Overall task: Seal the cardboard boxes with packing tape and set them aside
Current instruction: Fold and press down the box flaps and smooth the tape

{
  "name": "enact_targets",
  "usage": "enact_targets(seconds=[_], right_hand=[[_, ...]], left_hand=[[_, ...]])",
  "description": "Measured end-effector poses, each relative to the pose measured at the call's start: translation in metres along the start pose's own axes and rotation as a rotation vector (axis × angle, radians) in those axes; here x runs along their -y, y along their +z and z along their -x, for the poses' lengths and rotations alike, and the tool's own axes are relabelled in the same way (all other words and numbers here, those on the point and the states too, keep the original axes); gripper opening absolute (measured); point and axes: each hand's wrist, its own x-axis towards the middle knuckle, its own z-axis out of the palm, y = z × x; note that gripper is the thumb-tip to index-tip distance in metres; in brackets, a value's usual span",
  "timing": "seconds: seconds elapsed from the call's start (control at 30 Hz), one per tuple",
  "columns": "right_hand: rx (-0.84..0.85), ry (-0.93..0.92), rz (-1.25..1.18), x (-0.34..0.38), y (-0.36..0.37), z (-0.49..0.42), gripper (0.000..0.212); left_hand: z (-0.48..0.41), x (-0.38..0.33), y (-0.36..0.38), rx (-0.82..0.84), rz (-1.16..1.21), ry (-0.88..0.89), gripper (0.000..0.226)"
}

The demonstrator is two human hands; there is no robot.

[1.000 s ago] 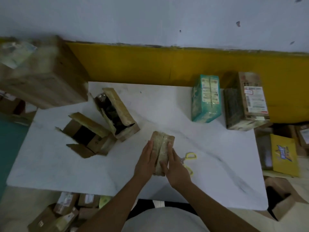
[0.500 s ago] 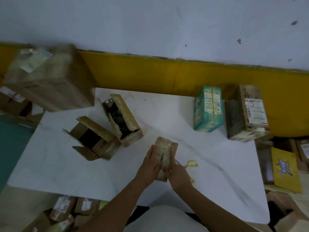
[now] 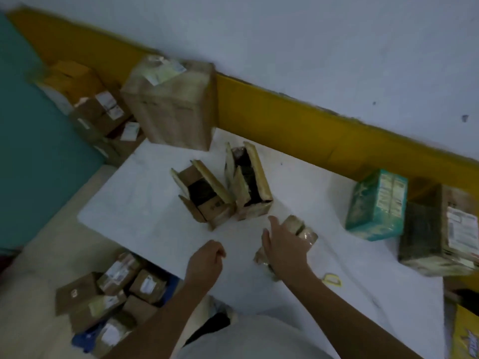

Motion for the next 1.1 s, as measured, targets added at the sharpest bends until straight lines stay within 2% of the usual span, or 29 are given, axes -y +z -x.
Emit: enact_targets(seconds=[0.07, 0.13, 0.17, 0.23, 0.3, 0.37, 0.4, 0.5, 0.57, 0.63, 0.67, 0.73, 0.8, 0.9, 0.97, 1.03, 1.1], right_hand=[[0.057, -0.137, -0.118, 0.029, 0.014, -0.002, 0.043], [0.150, -0.266, -0.168, 0.059, 0.028, 0.000, 0.042], [0.194, -0.320, -0.175, 0.072, 0.037, 0.004, 0.042], [0.279, -0.394, -0.182, 0.092, 0.059, 0.014, 0.041], [0.385, -0.455, -0.178, 0.106, 0.077, 0.024, 0.042], [0.457, -0.469, -0.179, 0.111, 0.093, 0.028, 0.044], [0.480, -0.469, -0.178, 0.112, 0.098, 0.029, 0.045], [0.519, -0.422, -0.200, 0.111, 0.110, 0.032, 0.044], [0.562, -0.326, -0.249, 0.110, 0.114, 0.035, 0.043], [0.622, -0.242, -0.282, 0.106, 0.121, 0.039, 0.041], [0.650, -0.223, -0.285, 0.104, 0.123, 0.040, 0.039], [0.720, -0.171, -0.277, 0.100, 0.124, 0.040, 0.034], [0.843, -0.027, -0.379, 0.101, 0.121, 0.040, 0.033], [0.922, 0.106, -0.487, 0.106, 0.109, 0.032, 0.042], [0.909, 0.214, -0.625, 0.108, 0.092, 0.021, 0.048], [0.823, 0.303, -0.888, 0.104, 0.067, 0.010, 0.052], [0.654, 0.301, -1.056, 0.089, 0.034, 0.004, 0.047]], left_hand=[[0.021, 0.039, -0.012, -0.119, 0.013, -0.236, 0.023], [0.036, 0.075, -0.019, -0.237, 0.072, -0.469, 0.010], [0.040, 0.093, -0.016, -0.243, 0.099, -0.579, 0.014], [0.043, 0.125, -0.004, -0.103, 0.163, -0.770, 0.052], [0.044, 0.147, 0.017, 0.038, 0.308, -0.812, 0.088], [0.039, 0.149, 0.032, 0.073, 0.558, -0.853, 0.097], [0.036, 0.146, 0.035, 0.074, 0.636, -0.858, 0.098], [0.029, 0.147, 0.051, 0.107, 0.750, -0.859, 0.076], [0.030, 0.143, 0.047, 0.201, 0.599, -0.884, 0.061], [0.027, 0.142, 0.039, 0.299, 0.444, -0.849, 0.028], [0.025, 0.130, 0.025, 0.329, 0.379, -0.822, 0.020], [0.017, 0.113, 0.002, 0.462, 0.264, -0.752, 0.024], [0.008, 0.102, -0.020, 0.621, 0.135, -0.640, 0.016], [-0.002, 0.084, -0.044, 0.592, 0.100, -0.604, 0.036], [-0.011, 0.061, -0.059, 0.468, 0.179, -0.512, 0.024], [-0.019, 0.027, -0.072, 0.335, 0.344, -0.495, 0.012], [-0.029, -0.011, -0.076, 0.266, 0.367, -0.385, 0.013]])
